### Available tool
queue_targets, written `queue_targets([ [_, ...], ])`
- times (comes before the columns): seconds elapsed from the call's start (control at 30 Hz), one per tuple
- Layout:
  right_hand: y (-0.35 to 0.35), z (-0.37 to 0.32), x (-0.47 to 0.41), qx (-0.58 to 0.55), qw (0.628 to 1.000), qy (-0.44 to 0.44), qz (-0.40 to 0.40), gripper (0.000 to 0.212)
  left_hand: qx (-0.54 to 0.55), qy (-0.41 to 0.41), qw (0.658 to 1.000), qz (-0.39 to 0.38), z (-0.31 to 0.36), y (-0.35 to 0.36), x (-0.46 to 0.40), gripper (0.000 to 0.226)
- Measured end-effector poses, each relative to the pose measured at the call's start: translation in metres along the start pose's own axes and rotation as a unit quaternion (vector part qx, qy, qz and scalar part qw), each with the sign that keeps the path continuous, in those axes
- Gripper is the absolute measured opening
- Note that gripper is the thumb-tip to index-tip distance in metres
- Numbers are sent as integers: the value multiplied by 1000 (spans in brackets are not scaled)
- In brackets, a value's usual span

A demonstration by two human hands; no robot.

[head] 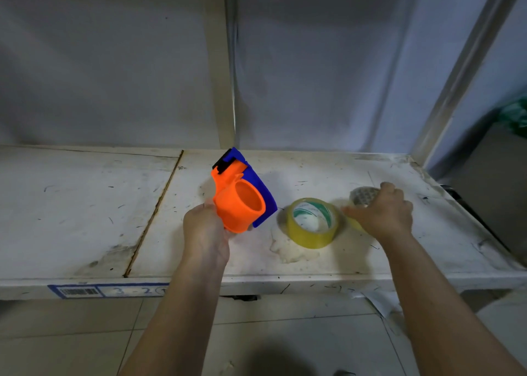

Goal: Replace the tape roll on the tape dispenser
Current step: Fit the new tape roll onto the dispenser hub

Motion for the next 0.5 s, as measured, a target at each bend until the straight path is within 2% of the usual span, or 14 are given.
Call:
queue_targets([
  [0.07,6,2,-2,14,1000,-5,-8,99,-14,10,1000,5,-2,0,-2,6],
  [0.17,12,7,-3,26,999,5,-32,99,-39,25,999,5,-4,1,-6,25],
  [0.27,11,6,-2,82,996,19,-31,95,-53,35,998,2,-6,3,-8,28],
  [0.33,7,-5,1,101,994,-36,25,79,-58,42,997,-1,-7,5,-8,29],
  [0.4,5,-24,9,82,986,-134,60,60,-65,55,996,-6,-7,7,-7,29],
  [0.5,17,-48,22,116,965,-236,13,48,-91,72,993,-12,-8,9,-5,29],
])
Point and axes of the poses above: each hand's wrist, its own x-axis away from the middle knuckle, its own y-axis out of the palm, z = x × y, the point moved 2 cm from there along -x, towards the middle knuckle, and after that the axes turned 7 degrees about -z, right-handed, at the moved point
